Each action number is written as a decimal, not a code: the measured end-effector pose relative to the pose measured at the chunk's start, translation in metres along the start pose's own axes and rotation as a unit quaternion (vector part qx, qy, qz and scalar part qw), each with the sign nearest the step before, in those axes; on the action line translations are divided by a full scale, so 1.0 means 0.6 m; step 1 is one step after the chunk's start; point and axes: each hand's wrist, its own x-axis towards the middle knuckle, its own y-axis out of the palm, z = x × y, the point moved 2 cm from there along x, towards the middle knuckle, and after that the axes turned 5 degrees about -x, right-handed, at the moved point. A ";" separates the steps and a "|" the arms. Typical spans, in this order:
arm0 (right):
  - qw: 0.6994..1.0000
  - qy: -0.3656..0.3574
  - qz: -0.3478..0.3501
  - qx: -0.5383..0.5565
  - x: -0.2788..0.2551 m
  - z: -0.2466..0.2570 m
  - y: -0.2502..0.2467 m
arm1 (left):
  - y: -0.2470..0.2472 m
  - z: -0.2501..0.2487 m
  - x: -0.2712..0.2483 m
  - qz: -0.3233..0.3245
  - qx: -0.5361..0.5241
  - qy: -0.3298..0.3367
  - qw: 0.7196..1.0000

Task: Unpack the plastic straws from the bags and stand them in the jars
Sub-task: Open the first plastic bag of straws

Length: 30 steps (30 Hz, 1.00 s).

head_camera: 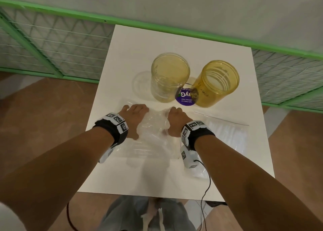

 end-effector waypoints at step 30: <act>0.997 -0.041 0.056 -0.020 -0.008 -0.025 -0.015 | 0.020 -0.021 0.002 -0.005 -0.022 -0.034 0.999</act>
